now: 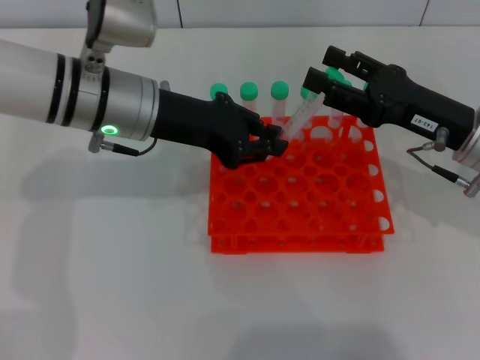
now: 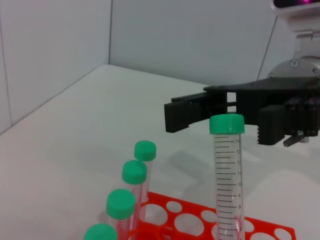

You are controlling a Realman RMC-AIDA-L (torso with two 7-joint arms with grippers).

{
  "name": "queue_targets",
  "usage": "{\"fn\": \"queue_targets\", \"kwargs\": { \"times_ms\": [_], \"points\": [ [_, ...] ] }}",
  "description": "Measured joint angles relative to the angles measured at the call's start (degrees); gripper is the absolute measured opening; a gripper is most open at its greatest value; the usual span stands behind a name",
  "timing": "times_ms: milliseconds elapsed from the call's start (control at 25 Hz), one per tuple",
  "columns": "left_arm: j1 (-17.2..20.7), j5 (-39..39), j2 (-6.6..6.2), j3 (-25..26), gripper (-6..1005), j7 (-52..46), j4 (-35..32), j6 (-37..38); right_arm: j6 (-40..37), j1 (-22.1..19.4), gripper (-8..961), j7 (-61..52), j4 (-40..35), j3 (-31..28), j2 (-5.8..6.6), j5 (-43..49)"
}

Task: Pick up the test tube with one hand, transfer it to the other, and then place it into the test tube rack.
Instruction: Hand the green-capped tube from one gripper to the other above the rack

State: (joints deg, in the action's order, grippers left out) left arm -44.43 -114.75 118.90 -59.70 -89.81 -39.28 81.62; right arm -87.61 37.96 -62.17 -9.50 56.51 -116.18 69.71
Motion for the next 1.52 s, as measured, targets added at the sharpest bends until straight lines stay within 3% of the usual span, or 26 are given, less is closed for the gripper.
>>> {"fn": "queue_targets", "kwargs": {
  "times_ms": [240,560,800,1240,1520],
  "points": [
    [-0.4,0.0,0.01,-0.4,204,-0.1,0.0,-0.3,0.1,0.0,690,0.1,0.0,0.1,0.00,0.0],
    [-0.5,0.1,0.01,-0.4,206,-0.1,-0.2,-0.3,0.2,0.0,496,0.2,0.3,0.1,0.00,0.0],
    [-0.7,0.1,0.01,-0.4,206,-0.1,-0.1,-0.9,0.2,0.0,276,0.2,0.4,0.1,0.00,-0.1],
    [-1.5,0.3,0.10,-1.6,208,-6.0,-0.4,-2.2,-0.3,0.1,263,0.0,0.3,0.1,0.00,-0.1],
    [-2.0,0.4,0.10,-1.8,437,-9.5,-0.8,-1.2,-0.7,-0.3,263,-0.1,0.4,0.2,0.00,-0.1]
  ]
}}
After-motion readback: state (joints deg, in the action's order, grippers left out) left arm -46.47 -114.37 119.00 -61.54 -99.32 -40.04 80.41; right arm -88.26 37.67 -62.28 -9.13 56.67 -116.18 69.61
